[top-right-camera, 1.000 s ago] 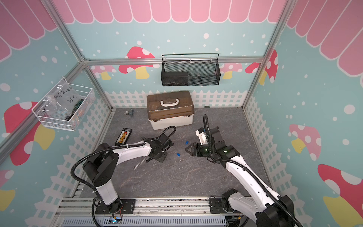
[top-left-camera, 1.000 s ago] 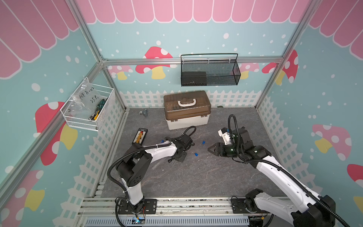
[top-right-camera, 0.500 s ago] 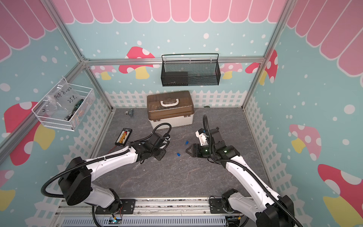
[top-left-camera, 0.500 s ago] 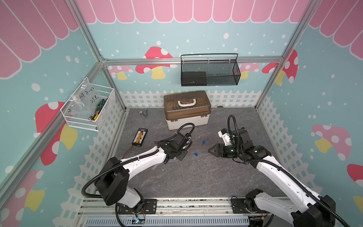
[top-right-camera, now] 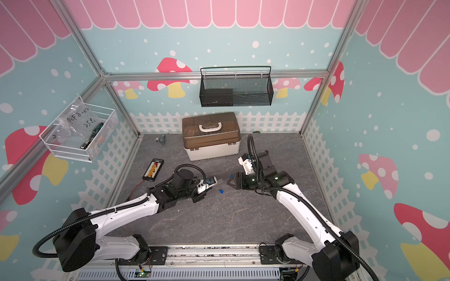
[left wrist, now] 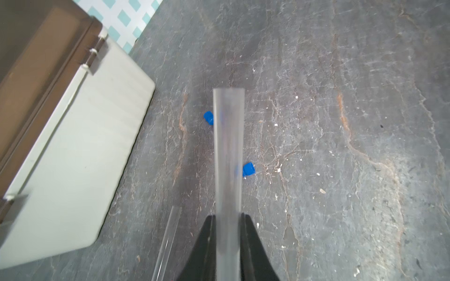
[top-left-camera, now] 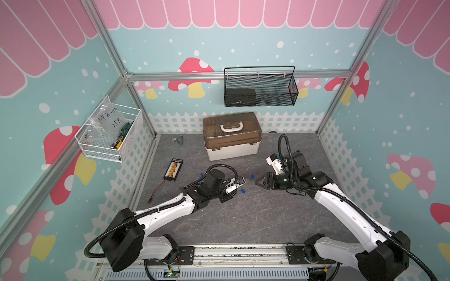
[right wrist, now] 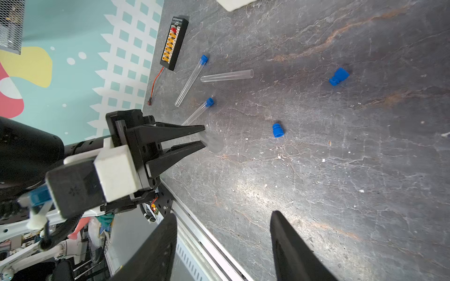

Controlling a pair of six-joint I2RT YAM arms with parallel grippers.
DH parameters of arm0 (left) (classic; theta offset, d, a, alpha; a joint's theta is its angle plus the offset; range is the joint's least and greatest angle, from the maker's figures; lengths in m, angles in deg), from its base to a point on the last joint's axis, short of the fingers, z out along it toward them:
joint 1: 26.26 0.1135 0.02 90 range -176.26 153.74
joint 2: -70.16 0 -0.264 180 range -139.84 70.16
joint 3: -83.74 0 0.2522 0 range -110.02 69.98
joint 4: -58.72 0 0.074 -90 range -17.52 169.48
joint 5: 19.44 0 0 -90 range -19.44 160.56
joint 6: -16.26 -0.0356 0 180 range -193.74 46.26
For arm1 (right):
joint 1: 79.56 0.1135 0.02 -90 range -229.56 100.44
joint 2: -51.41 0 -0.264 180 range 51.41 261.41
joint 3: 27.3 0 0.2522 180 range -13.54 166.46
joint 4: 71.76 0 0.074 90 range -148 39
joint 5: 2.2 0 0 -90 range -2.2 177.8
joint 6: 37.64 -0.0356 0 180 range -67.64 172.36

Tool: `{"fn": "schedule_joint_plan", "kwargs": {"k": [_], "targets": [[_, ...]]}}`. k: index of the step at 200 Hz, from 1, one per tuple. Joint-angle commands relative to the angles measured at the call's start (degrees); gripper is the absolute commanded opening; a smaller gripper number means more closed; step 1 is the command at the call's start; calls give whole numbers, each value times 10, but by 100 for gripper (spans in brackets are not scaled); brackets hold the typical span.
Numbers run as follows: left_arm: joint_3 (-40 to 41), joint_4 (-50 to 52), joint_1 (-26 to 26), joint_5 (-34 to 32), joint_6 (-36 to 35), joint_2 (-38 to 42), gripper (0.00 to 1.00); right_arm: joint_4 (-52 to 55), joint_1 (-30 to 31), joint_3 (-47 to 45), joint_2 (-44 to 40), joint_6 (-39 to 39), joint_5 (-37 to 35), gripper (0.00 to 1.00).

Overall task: Insert stoppers into test tubes
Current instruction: Pick up the test tube at the center of the board.

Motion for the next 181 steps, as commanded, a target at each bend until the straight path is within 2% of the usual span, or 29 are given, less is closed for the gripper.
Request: {"fn": "schedule_joint_plan", "kwargs": {"k": [1, 83, 181], "targets": [[7, -44, -2, 43, -47, 10, 19, 2, 6, 17, 8, -6, 24, 62], [16, -43, -6, 64, -62, 20, 19, -72, 40, 6, 53, -48, 55, 62], [18, -49, -8, 73, -60, 24, 18, -133, 58, -21, 75, -88, 66, 45]]}}
